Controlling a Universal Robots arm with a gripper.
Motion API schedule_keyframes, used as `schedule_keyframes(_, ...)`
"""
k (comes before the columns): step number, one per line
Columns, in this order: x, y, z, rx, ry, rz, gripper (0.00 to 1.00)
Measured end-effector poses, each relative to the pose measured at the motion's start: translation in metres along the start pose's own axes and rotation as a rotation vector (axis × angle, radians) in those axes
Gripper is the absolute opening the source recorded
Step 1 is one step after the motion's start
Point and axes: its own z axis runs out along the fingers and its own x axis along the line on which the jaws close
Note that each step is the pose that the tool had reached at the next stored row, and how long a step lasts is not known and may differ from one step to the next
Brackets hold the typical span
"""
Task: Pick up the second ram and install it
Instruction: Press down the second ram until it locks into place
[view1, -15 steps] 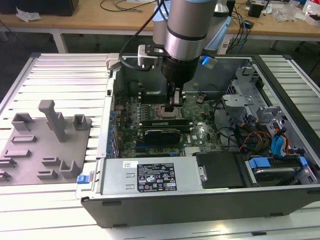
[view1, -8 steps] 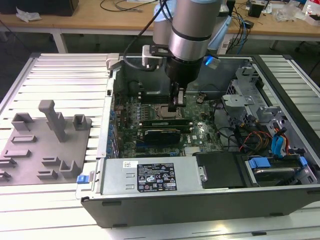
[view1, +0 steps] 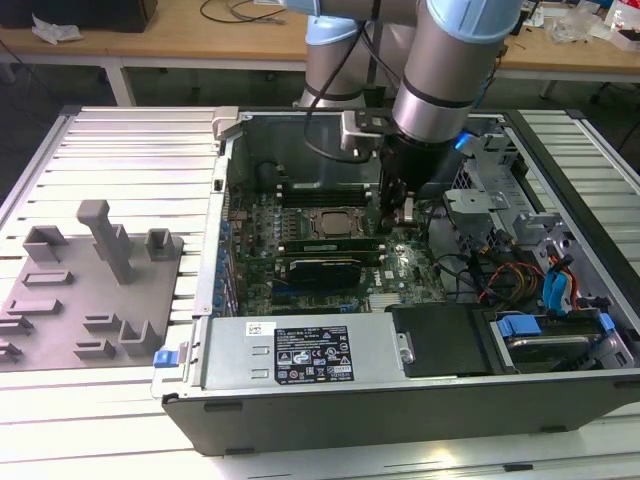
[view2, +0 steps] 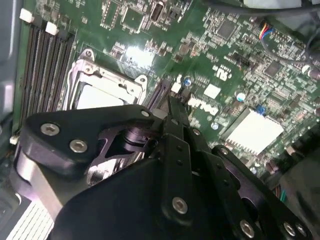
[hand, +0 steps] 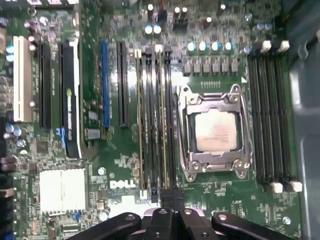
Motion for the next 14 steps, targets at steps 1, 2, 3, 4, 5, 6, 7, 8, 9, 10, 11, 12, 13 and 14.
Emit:
schedule_keyframes(1, 0.0000, -0.0001, 0.0020, 0.0000, 0.0000, 0.000, 0.11)
schedule_keyframes(2, -0.0001, 0.0003, 0.0033, -0.0001, 0.0000, 0.000, 0.11)
schedule_keyframes(3, 0.0000, 0.0009, 0.0048, 0.0000, 0.0001, 0.000, 0.11)
schedule_keyframes(4, 0.0000, 0.0015, 0.0067, -0.0001, 0.0001, 0.000, 0.11)
schedule_keyframes(5, 0.0001, 0.0021, 0.0091, -0.0001, 0.0000, 0.000, 0.11)
schedule_keyframes(6, 0.0002, 0.0021, 0.0123, -0.0001, -0.0001, 0.000, 0.11)
schedule_keyframes(7, 0.0003, 0.0020, 0.0135, -0.0001, 0.0004, 0.000, 0.11)
schedule_keyframes(8, 0.0003, 0.0019, 0.0145, 0.0000, 0.0007, 0.000, 0.11)
schedule_keyframes(9, 0.0004, 0.0019, 0.0164, -0.0002, 0.0006, 0.000, 0.11)
schedule_keyframes(10, 0.0005, 0.0019, 0.0168, -0.0002, 0.0002, 0.000, 0.11)
schedule_keyframes(11, 0.0006, 0.0019, 0.0170, -0.0002, -0.0003, 0.000, 0.11)
schedule_keyframes(12, 0.0003, 0.0028, 0.0128, 0.0024, -0.0026, 0.000, 0.11)
schedule_keyframes(13, 0.0006, 0.0072, 0.0096, 0.0075, -0.0012, 0.000, 0.11)
schedule_keyframes(14, 0.0009, 0.0115, 0.0099, 0.0095, -0.0011, -0.001, 0.11)
